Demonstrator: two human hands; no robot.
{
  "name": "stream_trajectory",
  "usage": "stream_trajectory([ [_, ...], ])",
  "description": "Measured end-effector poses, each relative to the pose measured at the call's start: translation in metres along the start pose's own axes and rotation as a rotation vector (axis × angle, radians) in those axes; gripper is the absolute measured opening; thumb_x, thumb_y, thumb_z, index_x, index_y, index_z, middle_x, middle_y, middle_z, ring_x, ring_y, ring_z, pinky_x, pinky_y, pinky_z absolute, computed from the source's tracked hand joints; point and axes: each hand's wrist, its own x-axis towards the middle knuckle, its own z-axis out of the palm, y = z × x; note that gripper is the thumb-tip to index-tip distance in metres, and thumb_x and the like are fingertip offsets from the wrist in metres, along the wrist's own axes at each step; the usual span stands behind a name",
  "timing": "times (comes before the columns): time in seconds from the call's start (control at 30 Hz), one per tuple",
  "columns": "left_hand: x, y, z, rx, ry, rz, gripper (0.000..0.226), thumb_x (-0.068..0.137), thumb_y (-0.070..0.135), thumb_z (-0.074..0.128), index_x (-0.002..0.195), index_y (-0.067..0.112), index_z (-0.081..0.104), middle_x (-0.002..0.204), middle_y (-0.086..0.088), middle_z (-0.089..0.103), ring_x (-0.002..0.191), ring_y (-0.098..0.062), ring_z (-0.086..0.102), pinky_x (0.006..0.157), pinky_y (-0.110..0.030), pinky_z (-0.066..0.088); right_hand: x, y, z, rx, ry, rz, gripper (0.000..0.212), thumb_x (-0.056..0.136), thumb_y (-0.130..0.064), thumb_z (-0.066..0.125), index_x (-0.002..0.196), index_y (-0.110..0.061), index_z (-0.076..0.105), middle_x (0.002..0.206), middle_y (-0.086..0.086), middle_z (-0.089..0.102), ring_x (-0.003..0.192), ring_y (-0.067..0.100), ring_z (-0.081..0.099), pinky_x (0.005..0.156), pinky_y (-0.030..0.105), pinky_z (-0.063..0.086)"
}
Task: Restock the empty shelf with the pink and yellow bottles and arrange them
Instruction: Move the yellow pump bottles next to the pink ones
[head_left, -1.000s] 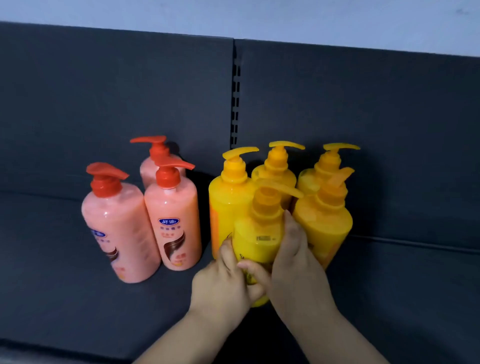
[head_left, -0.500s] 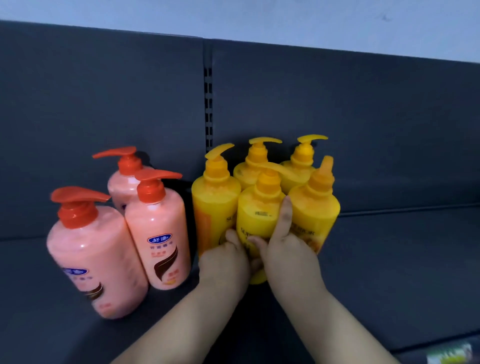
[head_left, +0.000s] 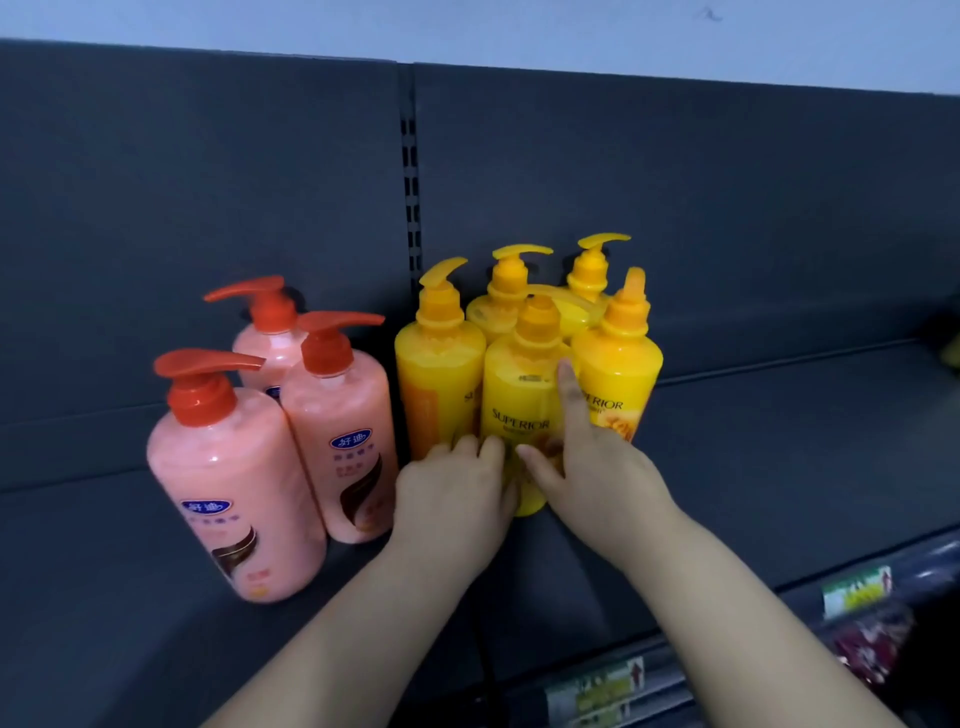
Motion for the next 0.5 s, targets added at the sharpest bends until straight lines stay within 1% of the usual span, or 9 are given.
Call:
stream_trajectory([
  [0.07,-0.002,0.006,-0.012,-0.009,0.022,0.013,0.028,0.075,0.043,0.043,0.073,0.019,0.058,0.062,0.0,0.058,0.051,-0.023,0.055,0.041,-0.025,0.024,-0.008,-0.002,-0.006,-0.061,-0.004,-0.042,0.076,0.094,-0.056,0.033,0.148,-0.03,-0.014,0.11,-0.007,0.062,0.091,0.016,0.063,0.072,0.033,0.053],
  [0.1,-0.003,0.008,-0.017,-0.013,0.028,0.011,0.031,0.075,0.043,0.04,0.075,0.019,0.059,0.064,0.001,0.059,0.053,-0.023,0.056,0.04,-0.026,0.027,-0.011,-0.003,-0.01,-0.094,0.0,-0.07,0.072,0.094,-0.055,0.032,0.149,-0.032,-0.009,0.115,-0.007,0.06,0.095,0.015,0.062,0.072,0.031,0.051],
  [0.17,-0.006,0.015,-0.025,-0.029,0.027,0.011,0.034,0.074,0.043,0.039,0.082,0.019,0.063,0.068,0.001,0.062,0.057,-0.023,0.058,0.041,-0.029,0.035,-0.017,-0.002,-0.018,-0.143,0.027,-0.12,0.065,0.095,-0.054,0.031,0.149,-0.035,0.002,0.125,-0.008,0.053,0.104,0.015,0.058,0.073,0.03,0.048],
  [0.23,-0.007,0.022,-0.03,-0.039,0.049,0.021,0.037,0.075,0.042,0.041,0.091,0.019,0.065,0.074,0.0,0.065,0.063,-0.025,0.062,0.047,-0.032,0.043,-0.023,0.003,-0.027,-0.135,0.082,-0.155,0.06,0.095,-0.052,0.034,0.149,-0.035,0.014,0.137,-0.011,0.046,0.114,0.013,0.053,0.076,0.029,0.048],
  [0.33,-0.004,0.039,-0.04,-0.064,0.092,0.039,0.035,0.077,0.039,0.046,0.097,0.018,0.066,0.082,0.0,0.067,0.075,-0.025,0.064,0.058,-0.035,0.047,-0.032,0.018,-0.037,-0.09,0.121,-0.143,0.057,0.093,-0.049,0.043,0.146,-0.034,0.028,0.147,-0.011,0.037,0.126,0.013,0.046,0.084,0.03,0.048],
  [0.4,-0.001,0.057,-0.047,-0.082,0.126,0.046,0.036,0.077,0.037,0.047,0.099,0.017,0.067,0.087,-0.001,0.068,0.086,-0.024,0.064,0.065,-0.035,0.048,-0.039,0.034,-0.044,-0.097,0.18,-0.152,0.054,0.091,-0.048,0.049,0.141,-0.029,0.041,0.145,-0.005,0.043,0.123,0.019,0.051,0.083,0.034,0.051],
  [0.43,0.0,0.065,-0.049,-0.092,0.13,0.045,0.039,0.078,0.037,0.046,0.103,0.017,0.067,0.093,-0.002,0.069,0.093,-0.025,0.064,0.071,-0.036,0.049,-0.042,0.042,-0.048,-0.096,0.214,-0.163,0.054,0.088,-0.048,0.049,0.138,-0.026,0.047,0.142,0.0,0.047,0.119,0.022,0.055,0.081,0.036,0.053],
  [0.5,0.003,0.085,-0.053,-0.094,0.127,0.03,0.047,0.079,0.039,0.042,0.113,0.017,0.065,0.109,-0.005,0.069,0.108,-0.027,0.061,0.087,-0.041,0.049,-0.05,0.06,-0.06,-0.097,0.226,-0.181,0.057,0.086,-0.051,0.042,0.134,-0.021,0.052,0.139,0.005,0.051,0.115,0.025,0.058,0.08,0.038,0.055],
])
